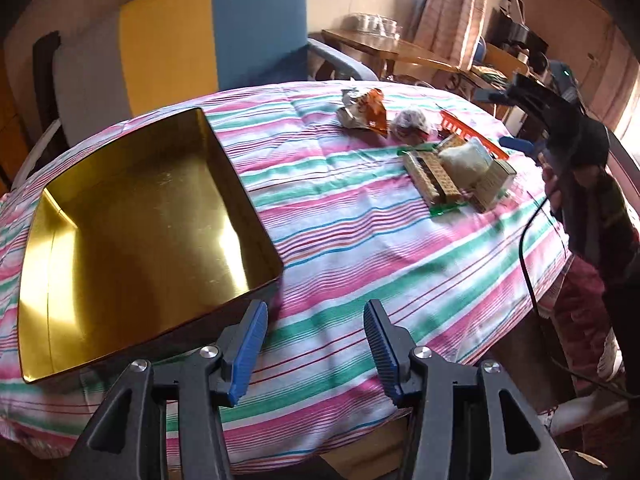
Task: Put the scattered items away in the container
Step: 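Move both tools toward the scattered items beside the tray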
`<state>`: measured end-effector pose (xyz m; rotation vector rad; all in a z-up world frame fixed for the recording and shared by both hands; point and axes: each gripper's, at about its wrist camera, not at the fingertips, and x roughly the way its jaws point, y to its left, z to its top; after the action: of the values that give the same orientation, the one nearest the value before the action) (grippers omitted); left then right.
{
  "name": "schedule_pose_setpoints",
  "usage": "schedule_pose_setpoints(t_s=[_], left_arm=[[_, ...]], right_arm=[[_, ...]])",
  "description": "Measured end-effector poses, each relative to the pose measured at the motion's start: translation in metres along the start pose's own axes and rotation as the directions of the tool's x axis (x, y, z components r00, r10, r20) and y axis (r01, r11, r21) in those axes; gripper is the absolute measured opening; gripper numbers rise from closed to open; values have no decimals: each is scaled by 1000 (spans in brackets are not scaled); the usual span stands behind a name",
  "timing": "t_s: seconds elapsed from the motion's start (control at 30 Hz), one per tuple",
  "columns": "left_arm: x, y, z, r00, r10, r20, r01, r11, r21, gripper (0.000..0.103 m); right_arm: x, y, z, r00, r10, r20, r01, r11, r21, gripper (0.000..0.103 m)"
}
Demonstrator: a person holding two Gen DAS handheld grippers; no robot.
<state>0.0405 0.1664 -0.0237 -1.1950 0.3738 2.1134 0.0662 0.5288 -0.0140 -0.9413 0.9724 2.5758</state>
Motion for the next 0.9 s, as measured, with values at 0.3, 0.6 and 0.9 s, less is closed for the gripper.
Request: schedule_pose_setpoints(t_s=[0.3, 0.6, 0.9], left_arm=[[25, -12, -4, 995, -67, -75, 72, 996, 57, 51], [33, 0, -16, 989, -99, -108, 102, 995, 18, 51], [37, 10, -20, 988, -101, -115, 99, 995, -20, 51]], right_arm=[[43, 26, 7, 984, 21, -175, -39, 994, -100, 103], [32, 68, -22, 863, 332, -381, -374, 927, -41, 103], [48, 72, -9, 949, 139, -283, -170, 981, -89, 103]])
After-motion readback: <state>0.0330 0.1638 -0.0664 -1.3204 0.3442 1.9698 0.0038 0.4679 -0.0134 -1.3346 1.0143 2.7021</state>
